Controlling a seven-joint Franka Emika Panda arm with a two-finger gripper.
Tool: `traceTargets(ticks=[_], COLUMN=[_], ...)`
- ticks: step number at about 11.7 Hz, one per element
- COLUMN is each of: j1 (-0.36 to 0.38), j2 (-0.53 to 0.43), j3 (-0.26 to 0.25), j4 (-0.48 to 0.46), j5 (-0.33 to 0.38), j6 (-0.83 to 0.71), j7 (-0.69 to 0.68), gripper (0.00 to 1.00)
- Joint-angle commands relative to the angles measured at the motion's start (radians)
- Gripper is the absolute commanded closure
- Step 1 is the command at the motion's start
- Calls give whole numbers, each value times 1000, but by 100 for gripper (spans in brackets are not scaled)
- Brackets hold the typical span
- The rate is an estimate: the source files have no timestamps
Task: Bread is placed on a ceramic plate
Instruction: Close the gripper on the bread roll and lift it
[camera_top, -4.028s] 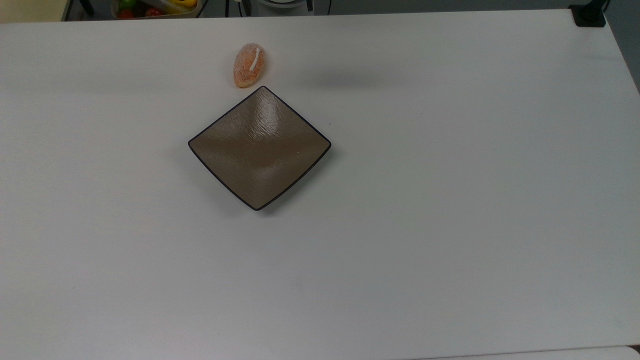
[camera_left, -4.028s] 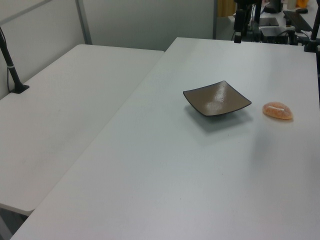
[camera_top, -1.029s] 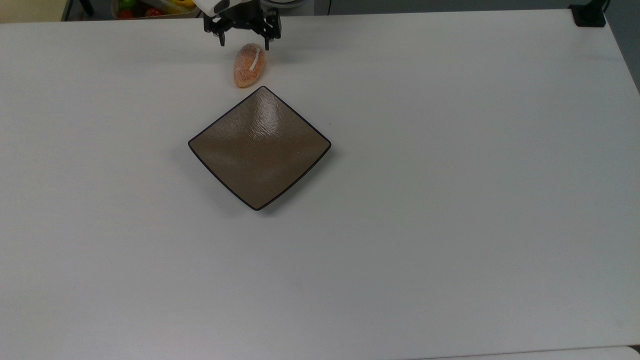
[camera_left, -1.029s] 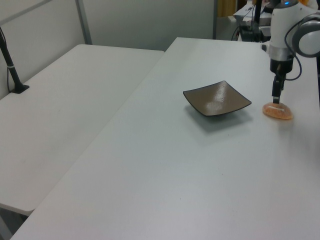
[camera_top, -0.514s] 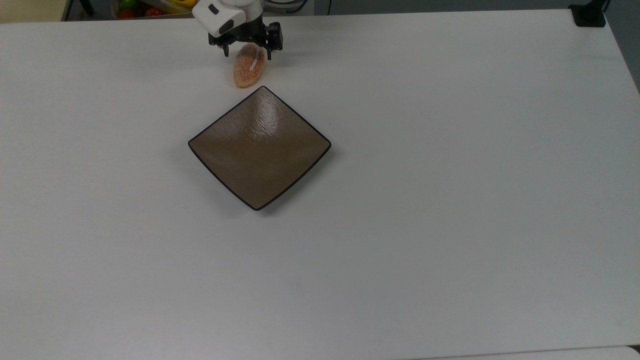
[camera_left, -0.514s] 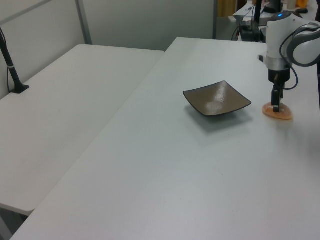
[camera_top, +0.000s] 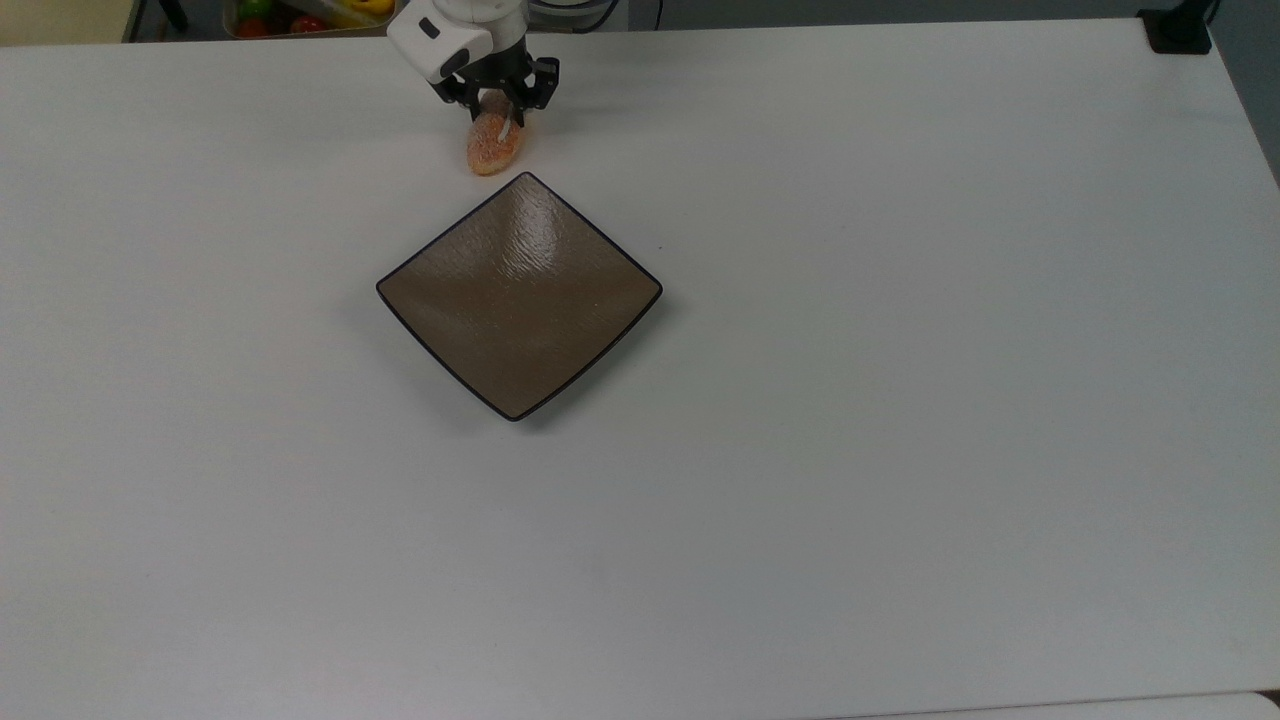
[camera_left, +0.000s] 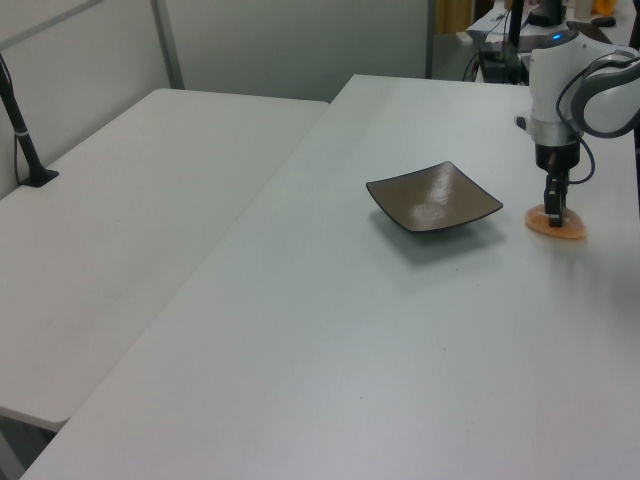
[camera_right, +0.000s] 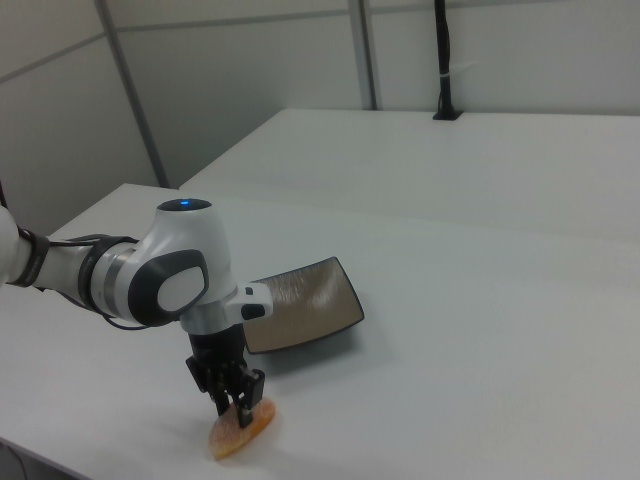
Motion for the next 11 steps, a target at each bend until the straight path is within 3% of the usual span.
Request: traceTargets(ticks=[1,7,11], j1=[1,-27,-25], j2=[0,-49,-92], j3=[-10,-13,-16], j4=[-9,2,113], j5=[-17,-15,37], j6=[25,-25,-108], j7=[-17,-77,-89], gripper=[90,90,90])
